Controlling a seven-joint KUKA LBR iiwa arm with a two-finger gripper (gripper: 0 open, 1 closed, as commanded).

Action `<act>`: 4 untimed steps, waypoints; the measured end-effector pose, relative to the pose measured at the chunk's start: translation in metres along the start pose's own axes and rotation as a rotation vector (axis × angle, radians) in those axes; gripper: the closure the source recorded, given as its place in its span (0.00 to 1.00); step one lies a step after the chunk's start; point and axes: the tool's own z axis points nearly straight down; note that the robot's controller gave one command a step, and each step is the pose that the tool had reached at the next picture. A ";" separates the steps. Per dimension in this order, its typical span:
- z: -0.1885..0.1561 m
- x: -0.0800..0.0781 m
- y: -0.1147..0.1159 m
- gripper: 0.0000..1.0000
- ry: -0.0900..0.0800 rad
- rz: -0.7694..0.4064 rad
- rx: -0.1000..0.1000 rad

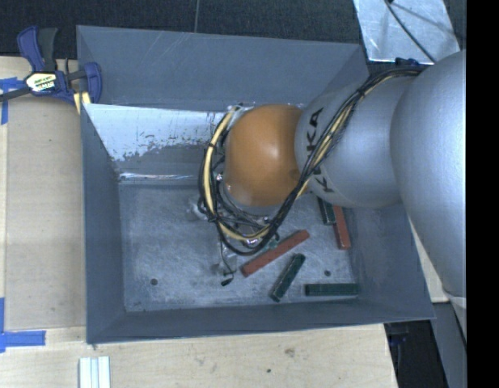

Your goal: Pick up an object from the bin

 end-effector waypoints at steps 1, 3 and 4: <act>-0.056 -0.011 -0.101 0.00 -0.008 0.009 0.007; 0.011 0.052 -0.127 1.00 -0.001 0.238 0.000; -0.141 0.063 -0.110 1.00 -0.009 0.198 0.003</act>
Offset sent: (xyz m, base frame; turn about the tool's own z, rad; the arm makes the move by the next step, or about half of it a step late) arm 0.0393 -0.0855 0.0519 -0.0011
